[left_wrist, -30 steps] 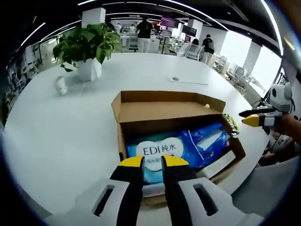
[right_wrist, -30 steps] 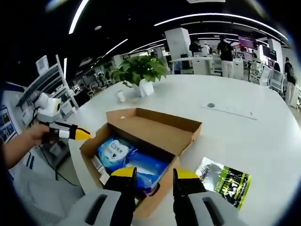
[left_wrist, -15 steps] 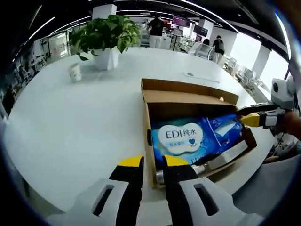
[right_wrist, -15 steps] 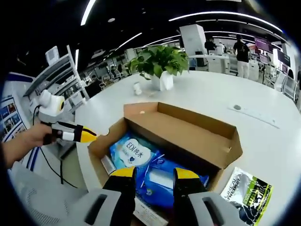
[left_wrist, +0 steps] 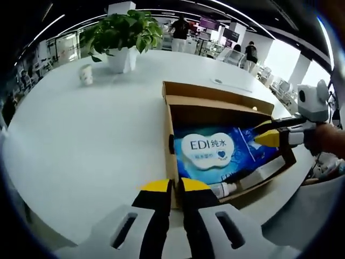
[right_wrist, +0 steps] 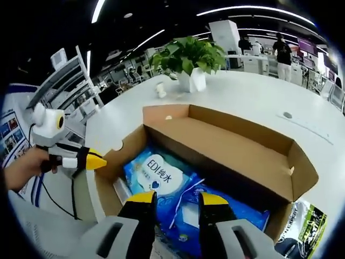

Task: Operate the shoe box by opening the lid, removing the specified soft item, and placing it in the target area until the item is outside and the box remains undamaged.

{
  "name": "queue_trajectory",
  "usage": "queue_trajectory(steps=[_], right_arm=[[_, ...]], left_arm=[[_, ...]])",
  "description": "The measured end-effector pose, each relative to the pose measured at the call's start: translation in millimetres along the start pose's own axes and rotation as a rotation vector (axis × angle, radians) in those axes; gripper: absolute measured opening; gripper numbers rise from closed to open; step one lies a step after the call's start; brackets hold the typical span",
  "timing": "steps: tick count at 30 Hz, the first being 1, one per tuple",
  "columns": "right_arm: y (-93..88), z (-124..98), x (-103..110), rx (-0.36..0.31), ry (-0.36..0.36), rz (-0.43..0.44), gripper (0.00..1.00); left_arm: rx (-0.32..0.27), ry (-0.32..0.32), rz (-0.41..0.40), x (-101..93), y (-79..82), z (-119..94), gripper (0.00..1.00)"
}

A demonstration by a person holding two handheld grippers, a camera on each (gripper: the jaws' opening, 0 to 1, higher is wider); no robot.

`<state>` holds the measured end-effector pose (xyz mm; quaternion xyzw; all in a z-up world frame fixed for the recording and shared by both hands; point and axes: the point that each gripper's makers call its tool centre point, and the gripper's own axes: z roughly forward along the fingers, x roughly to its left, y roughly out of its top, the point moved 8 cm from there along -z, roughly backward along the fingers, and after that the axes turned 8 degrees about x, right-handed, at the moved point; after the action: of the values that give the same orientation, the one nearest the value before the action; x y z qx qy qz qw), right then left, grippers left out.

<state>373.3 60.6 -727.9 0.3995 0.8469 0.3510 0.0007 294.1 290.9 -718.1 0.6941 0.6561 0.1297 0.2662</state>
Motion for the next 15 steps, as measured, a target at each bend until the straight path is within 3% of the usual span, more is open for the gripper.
queue_trajectory(steps=[15], right_arm=[[-1.5, 34, -1, 0.087, 0.010, 0.054, 0.25]], left_arm=[[-0.005, 0.000, -0.053, 1.7, -2.7, 1, 0.03]])
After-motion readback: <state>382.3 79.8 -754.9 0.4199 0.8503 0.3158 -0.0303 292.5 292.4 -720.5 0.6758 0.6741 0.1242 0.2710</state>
